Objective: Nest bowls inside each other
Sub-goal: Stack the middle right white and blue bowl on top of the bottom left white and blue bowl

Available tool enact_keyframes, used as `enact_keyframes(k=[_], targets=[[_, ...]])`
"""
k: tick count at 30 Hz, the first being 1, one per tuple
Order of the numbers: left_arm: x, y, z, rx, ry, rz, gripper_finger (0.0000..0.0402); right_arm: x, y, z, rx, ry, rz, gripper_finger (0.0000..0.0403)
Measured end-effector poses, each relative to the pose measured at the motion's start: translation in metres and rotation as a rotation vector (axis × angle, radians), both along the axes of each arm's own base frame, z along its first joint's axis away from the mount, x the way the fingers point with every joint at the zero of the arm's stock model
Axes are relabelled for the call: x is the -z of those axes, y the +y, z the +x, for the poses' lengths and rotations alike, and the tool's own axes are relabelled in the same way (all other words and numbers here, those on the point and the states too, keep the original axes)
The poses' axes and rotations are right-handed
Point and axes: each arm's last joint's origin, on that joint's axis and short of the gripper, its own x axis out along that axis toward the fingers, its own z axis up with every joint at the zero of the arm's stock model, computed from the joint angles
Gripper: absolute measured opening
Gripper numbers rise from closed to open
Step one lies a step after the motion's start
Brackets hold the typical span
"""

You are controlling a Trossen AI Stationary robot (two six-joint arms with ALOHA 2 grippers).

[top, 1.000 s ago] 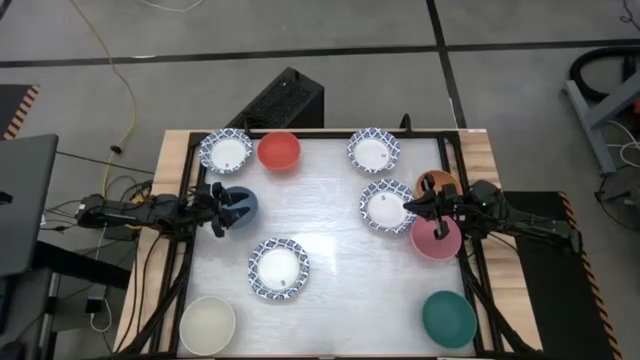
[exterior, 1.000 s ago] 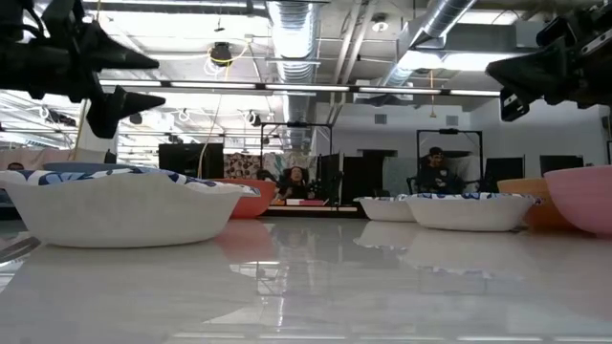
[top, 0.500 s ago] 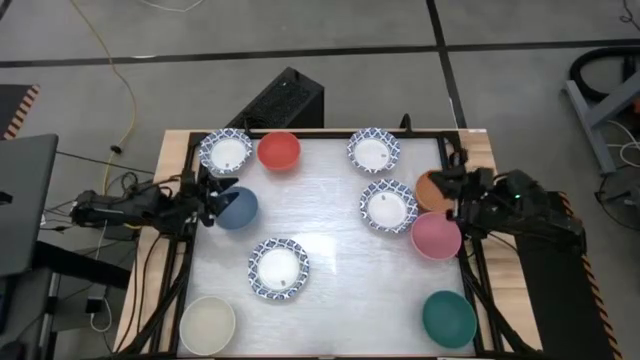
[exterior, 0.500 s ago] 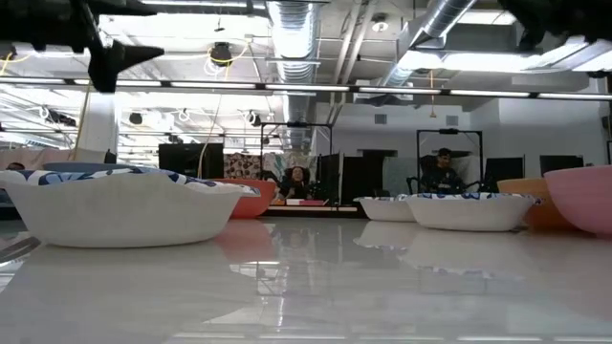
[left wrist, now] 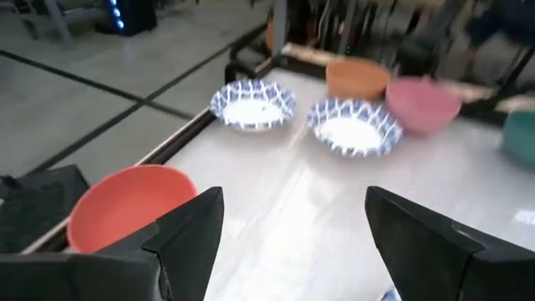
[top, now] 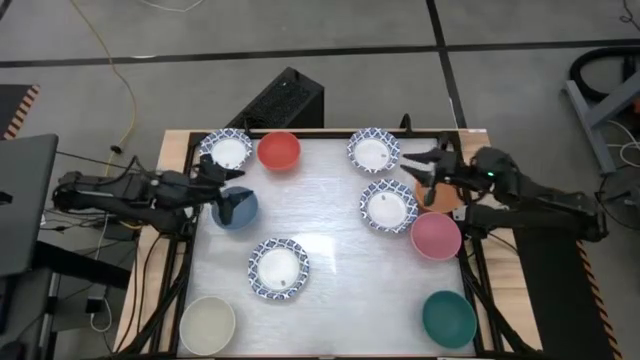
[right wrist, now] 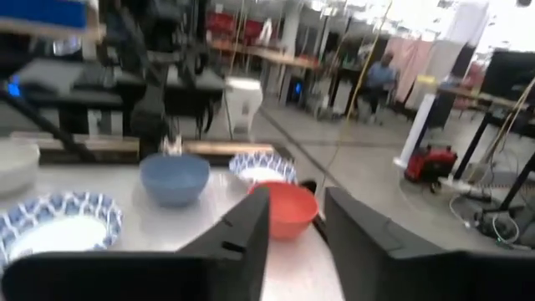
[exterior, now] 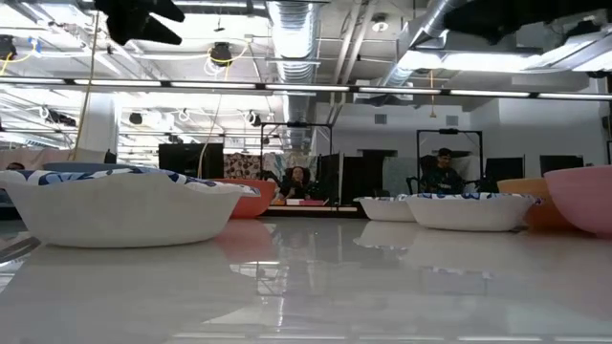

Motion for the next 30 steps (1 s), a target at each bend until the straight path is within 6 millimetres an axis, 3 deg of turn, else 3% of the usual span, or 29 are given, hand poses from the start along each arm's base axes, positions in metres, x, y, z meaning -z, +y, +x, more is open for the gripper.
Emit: enact_keyframes(k=[5,8,14,19,25,30], targets=[[-0.008,-0.002,0.011,0.044,0.131,0.032,0.0281,0.003,-0.006,0.027,-0.012,0.135,0.035,0.0232],[-0.016,-0.002,0.011,0.049,0.178,0.033,0.0281,0.007,-0.005,0.046,-0.046,0.208,0.043,0.0254],[-0.028,-0.001,0.004,0.015,0.235,0.055,0.0281,0.014,0.008,0.089,-0.114,0.353,0.053,0.0253],[-0.022,0.002,0.000,-0.045,0.312,0.094,0.0281,0.021,0.026,0.114,0.011,0.570,0.002,0.0243],[-0.021,0.002,-0.002,-0.062,0.319,0.077,0.0281,0.022,0.050,0.132,0.078,0.708,0.130,0.0234],[-0.021,0.002,-0.002,-0.058,0.325,0.086,0.0281,0.040,0.068,0.137,0.150,0.847,0.186,0.0232]])
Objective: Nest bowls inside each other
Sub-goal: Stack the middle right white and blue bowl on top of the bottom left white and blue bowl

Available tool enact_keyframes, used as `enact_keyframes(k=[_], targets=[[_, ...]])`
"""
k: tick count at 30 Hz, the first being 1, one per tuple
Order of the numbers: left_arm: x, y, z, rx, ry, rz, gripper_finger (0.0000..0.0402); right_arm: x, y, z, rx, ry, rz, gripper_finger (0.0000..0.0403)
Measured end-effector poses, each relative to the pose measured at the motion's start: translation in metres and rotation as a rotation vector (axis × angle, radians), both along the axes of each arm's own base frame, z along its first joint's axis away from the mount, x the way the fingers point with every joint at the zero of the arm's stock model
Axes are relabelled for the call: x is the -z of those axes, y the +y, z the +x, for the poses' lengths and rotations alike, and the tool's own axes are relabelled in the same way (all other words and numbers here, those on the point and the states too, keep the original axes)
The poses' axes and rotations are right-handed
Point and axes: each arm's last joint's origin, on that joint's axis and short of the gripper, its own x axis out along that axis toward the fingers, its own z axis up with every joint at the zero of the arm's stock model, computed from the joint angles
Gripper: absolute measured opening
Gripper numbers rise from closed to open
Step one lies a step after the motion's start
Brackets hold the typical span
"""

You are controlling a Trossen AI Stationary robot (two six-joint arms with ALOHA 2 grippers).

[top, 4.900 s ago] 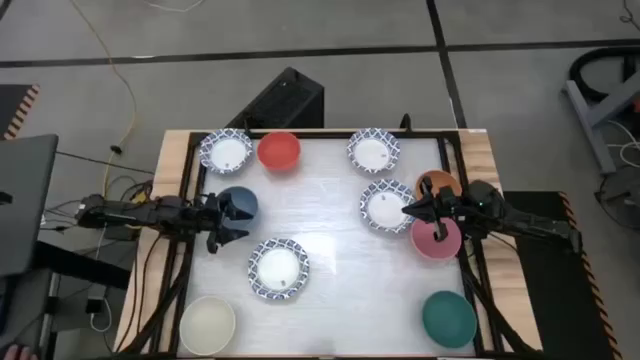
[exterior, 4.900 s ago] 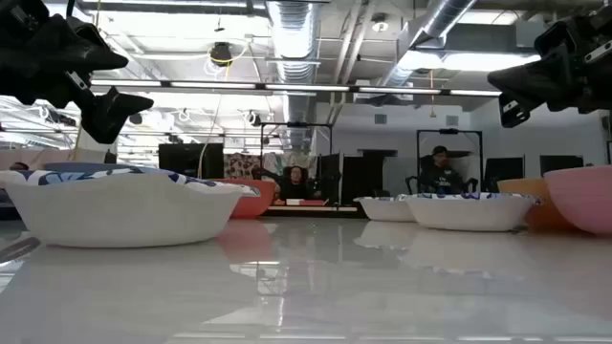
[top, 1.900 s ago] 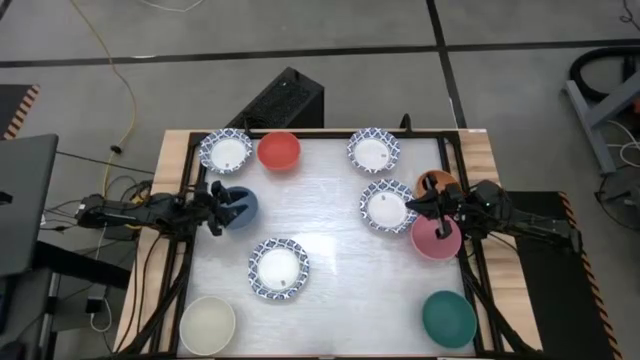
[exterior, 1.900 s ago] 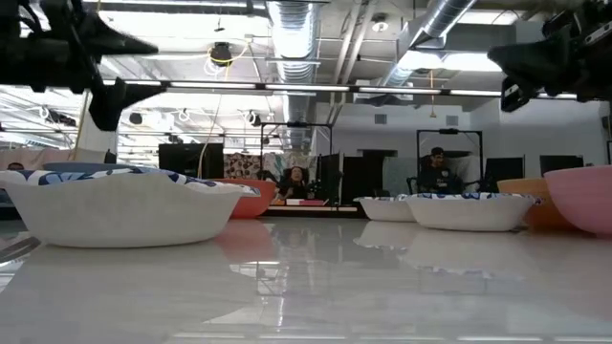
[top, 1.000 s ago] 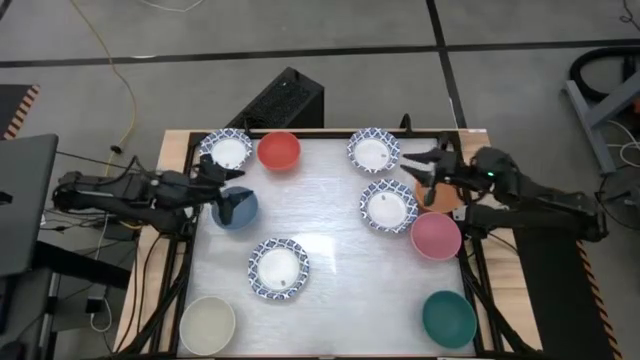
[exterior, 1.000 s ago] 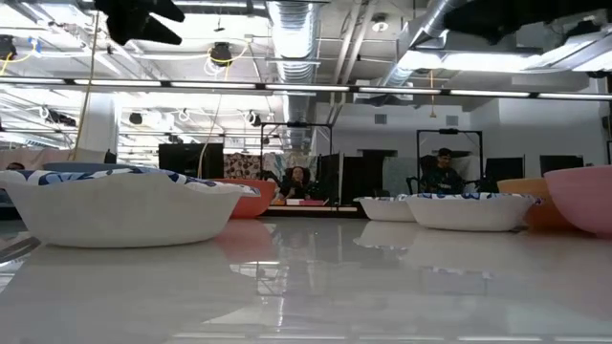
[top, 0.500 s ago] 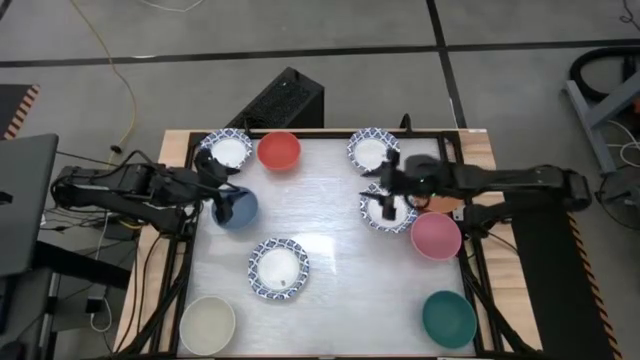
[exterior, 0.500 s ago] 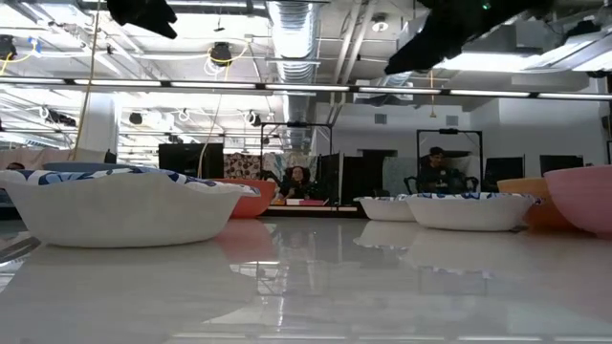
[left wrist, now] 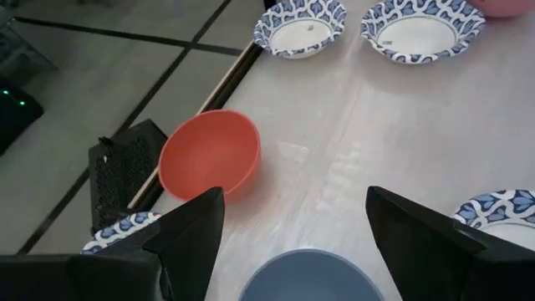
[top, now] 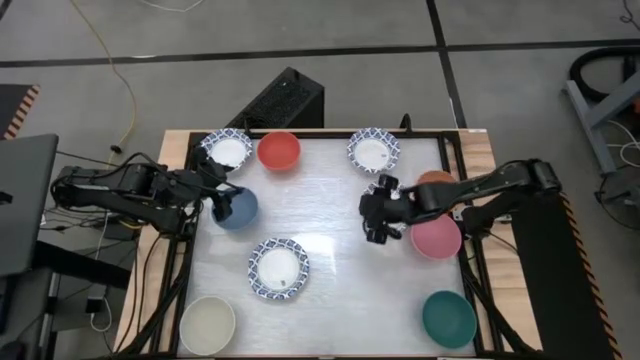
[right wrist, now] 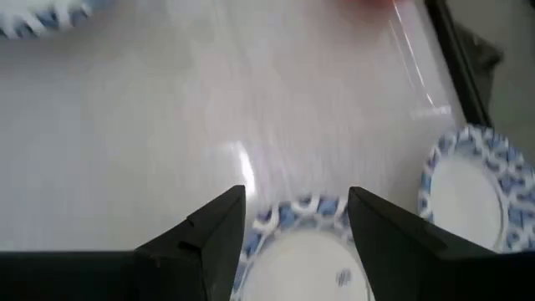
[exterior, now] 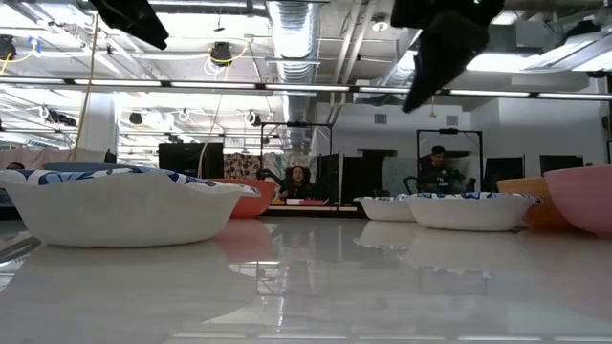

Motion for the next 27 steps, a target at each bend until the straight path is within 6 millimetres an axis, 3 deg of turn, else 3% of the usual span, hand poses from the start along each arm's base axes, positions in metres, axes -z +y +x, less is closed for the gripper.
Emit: enact_keyframes(k=[13,27], targets=[[0.000,0.000,0.000,-0.002,-0.003,-0.007,0.0281,0.048,0.022,0.010,0.127,0.209,0.026,0.0232],[0.000,0.000,0.000,-0.003,-0.004,-0.010,0.0281,0.111,0.025,0.022,0.240,0.472,-0.053,0.0232]])
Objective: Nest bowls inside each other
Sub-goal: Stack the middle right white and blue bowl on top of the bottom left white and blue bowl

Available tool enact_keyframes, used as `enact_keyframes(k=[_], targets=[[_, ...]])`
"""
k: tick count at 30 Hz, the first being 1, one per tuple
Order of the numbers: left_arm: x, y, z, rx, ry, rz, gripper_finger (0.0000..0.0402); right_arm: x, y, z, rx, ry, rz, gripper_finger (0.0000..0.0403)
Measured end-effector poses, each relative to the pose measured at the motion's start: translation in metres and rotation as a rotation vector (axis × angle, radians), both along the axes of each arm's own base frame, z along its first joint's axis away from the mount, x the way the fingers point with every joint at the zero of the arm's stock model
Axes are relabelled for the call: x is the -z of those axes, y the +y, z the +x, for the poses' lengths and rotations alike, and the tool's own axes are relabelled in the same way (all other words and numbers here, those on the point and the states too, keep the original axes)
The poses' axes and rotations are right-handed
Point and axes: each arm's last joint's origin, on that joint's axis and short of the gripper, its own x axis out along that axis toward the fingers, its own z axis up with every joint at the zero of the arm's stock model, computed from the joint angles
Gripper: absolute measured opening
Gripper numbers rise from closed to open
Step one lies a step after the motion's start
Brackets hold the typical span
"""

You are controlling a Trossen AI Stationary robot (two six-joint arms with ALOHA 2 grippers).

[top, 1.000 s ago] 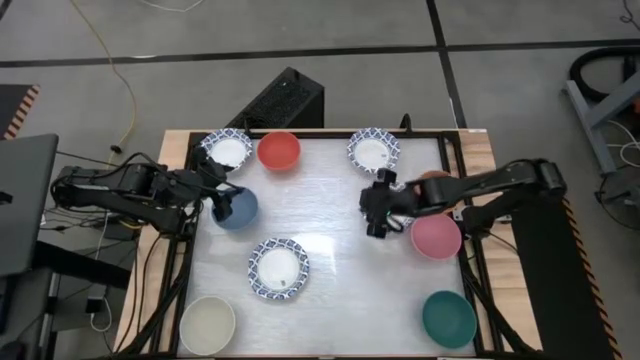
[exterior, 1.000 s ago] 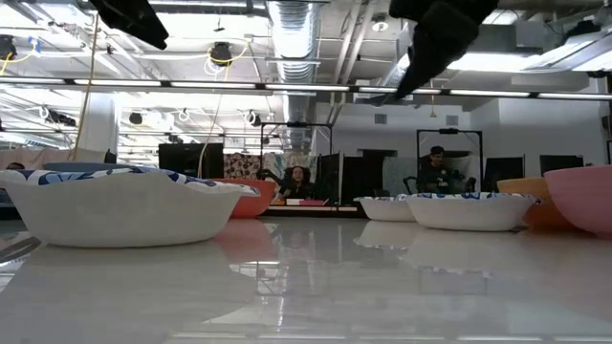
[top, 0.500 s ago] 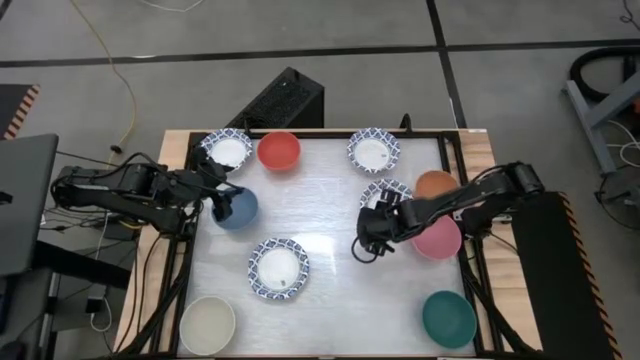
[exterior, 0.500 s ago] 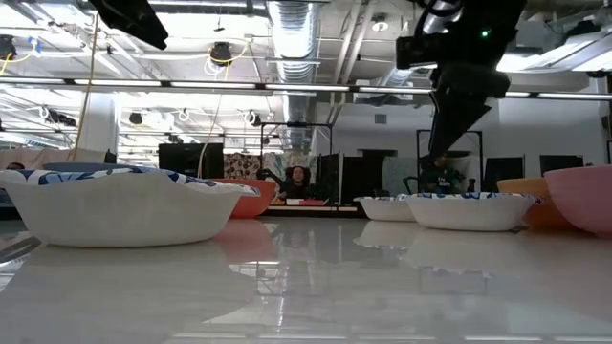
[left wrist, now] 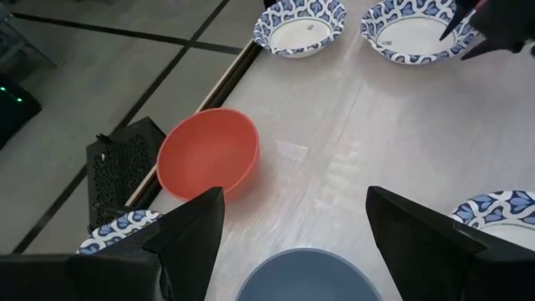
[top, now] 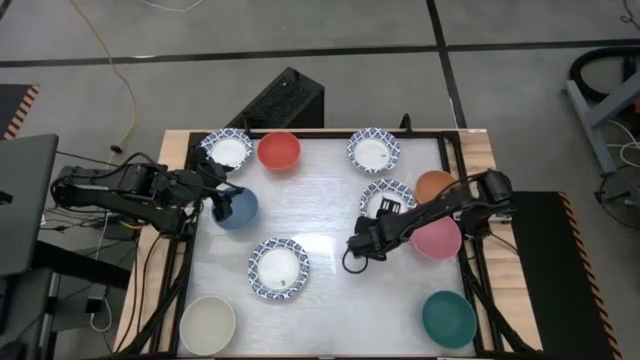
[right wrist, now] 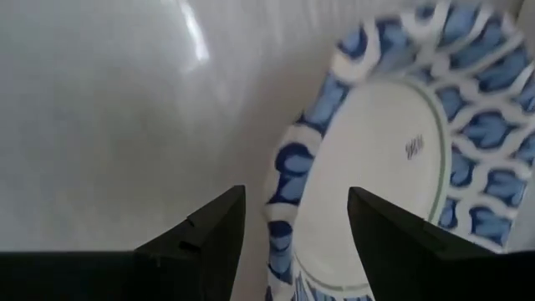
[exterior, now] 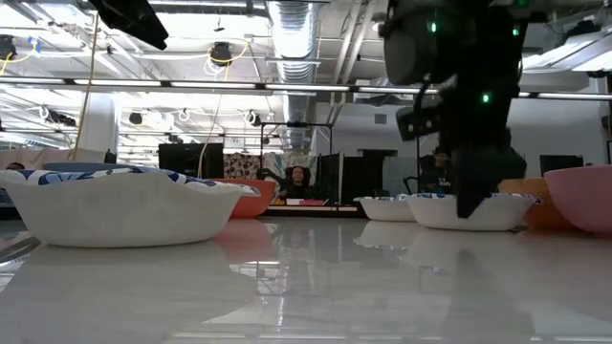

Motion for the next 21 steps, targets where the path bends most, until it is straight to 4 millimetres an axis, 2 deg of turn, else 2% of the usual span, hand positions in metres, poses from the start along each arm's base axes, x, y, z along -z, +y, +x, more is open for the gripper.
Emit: enact_keyframes(k=[3,5,8,12,13,18,21], targets=[[0.000,0.000,0.000,0.000,0.000,-0.001,0.0281,0.007,0.001,0.000,0.016,0.014,-0.055,0.0218],[0.000,0.000,0.000,-0.003,-0.004,-0.006,0.0281,0.008,0.005,0.000,0.003,0.014,-0.070,0.0193],[0.000,0.000,0.000,-0.005,-0.006,-0.010,0.0281,0.008,0.008,-0.001,-0.009,0.016,-0.072,0.0132],[0.000,0.000,0.000,-0.007,-0.007,-0.011,0.0281,0.004,0.010,-0.002,-0.023,-0.004,-0.067,0.0031],[0.000,0.000,0.000,-0.008,-0.008,-0.010,0.0281,0.002,0.011,-0.002,-0.035,-0.010,-0.064,0.0017],[0.000,0.000,0.000,-0.009,-0.008,-0.010,0.0281,-0.014,0.016,0.000,-0.101,-0.112,-0.032,0.0012],[0.000,0.000,0.000,-0.017,-0.016,-0.021,0.0281,-0.030,0.022,0.006,-0.218,-0.229,-0.008,0.0007]])
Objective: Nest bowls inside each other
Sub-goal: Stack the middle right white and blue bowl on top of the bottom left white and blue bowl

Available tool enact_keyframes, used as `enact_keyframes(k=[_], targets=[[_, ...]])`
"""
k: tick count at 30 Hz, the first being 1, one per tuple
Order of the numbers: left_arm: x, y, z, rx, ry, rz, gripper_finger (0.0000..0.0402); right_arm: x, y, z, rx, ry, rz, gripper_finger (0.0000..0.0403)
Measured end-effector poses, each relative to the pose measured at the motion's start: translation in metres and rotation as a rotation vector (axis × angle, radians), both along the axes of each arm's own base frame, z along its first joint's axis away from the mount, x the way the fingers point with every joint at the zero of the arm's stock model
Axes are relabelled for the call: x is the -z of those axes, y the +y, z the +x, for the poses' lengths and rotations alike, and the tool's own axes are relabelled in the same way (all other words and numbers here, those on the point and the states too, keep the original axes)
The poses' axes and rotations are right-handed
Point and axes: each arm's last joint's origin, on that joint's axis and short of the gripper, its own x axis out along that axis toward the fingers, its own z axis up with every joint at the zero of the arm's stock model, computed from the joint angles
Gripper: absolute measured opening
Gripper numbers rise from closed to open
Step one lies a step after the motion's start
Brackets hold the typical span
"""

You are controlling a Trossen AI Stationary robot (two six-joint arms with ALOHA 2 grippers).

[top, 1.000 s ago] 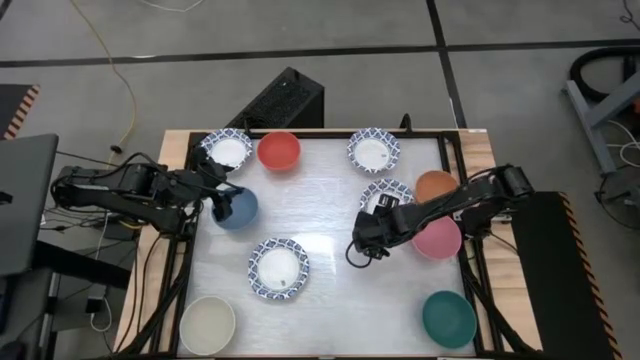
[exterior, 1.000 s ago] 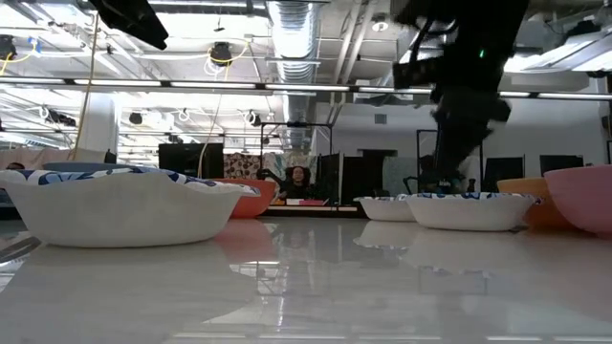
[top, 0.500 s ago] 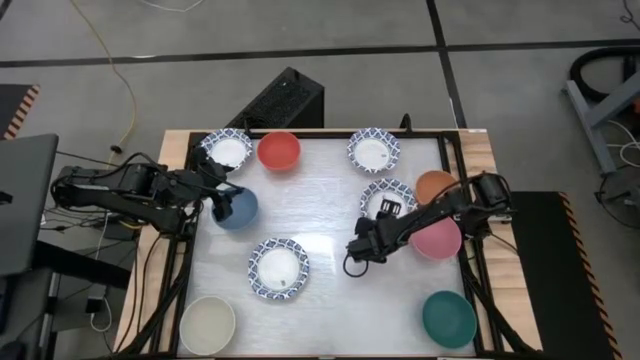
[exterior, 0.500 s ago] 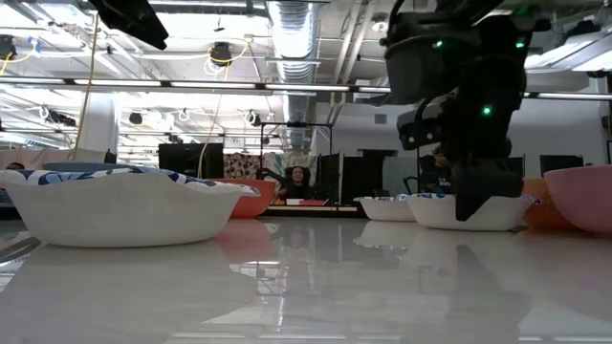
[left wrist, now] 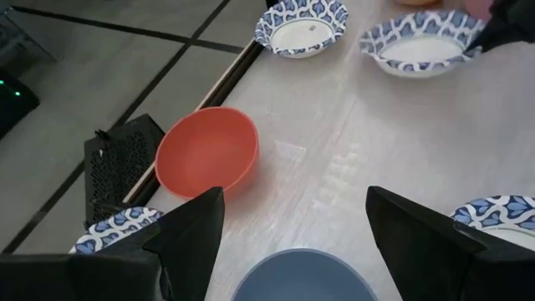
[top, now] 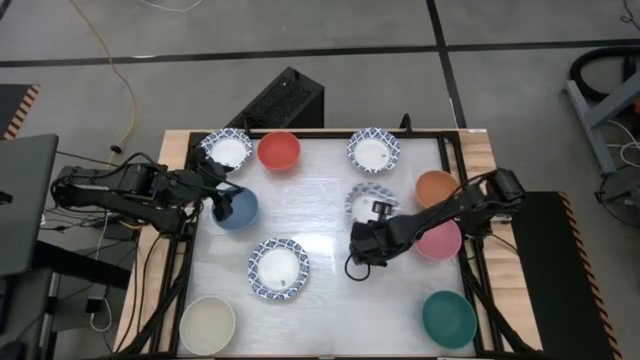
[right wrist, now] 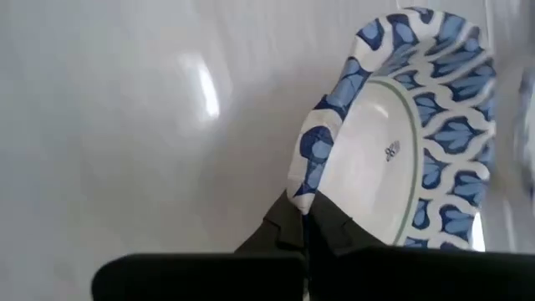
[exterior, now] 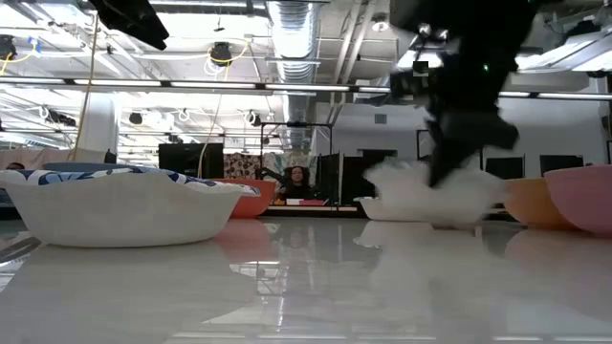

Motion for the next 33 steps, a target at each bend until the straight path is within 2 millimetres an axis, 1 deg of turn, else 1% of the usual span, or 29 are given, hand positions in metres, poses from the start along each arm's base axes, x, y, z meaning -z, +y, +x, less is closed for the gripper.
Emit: enact_keyframes(k=[3,5,8,12,14,16,18,21,23,27,33], targets=[[0.000,0.000,0.000,-0.004,-0.003,-0.004,0.0281,-0.020,0.006,0.010,-0.171,-0.144,0.002,0.0007],[0.000,0.000,0.000,-0.007,-0.005,-0.007,0.0281,-0.033,0.011,0.017,-0.318,-0.228,0.005,0.0006],[0.000,0.000,0.000,-0.015,-0.014,-0.020,0.0281,-0.047,0.017,0.027,-0.527,-0.332,0.001,0.0006],[0.000,0.000,0.000,-0.024,-0.022,-0.032,0.0281,-0.055,0.020,0.038,-0.789,-0.411,-0.030,0.0005],[0.000,0.000,0.000,-0.028,-0.026,-0.036,0.0281,-0.054,0.024,0.045,-0.932,-0.434,-0.089,0.0005],[0.000,0.000,0.000,-0.030,-0.034,-0.040,0.0281,-0.052,0.027,0.052,-1.026,-0.466,-0.161,0.0005],[-0.001,0.000,0.001,-0.032,-0.044,-0.045,0.0281,-0.050,0.029,0.058,-1.079,-0.496,-0.204,0.0005],[-0.001,0.000,0.001,-0.033,-0.049,-0.046,0.0281,-0.045,0.030,0.064,-1.122,-0.513,-0.222,0.0005],[-0.001,0.000,0.001,-0.033,-0.049,-0.046,0.0281,-0.037,0.031,0.067,-1.157,-0.491,-0.209,0.0005],[-0.001,0.000,0.001,-0.037,-0.054,-0.052,0.0281,-0.025,0.033,0.081,-1.185,-0.459,-0.208,0.0004],[-0.001,0.000,0.001,-0.040,-0.056,-0.057,0.0281,-0.018,0.042,0.107,-1.242,-0.425,-0.258,0.0004]])
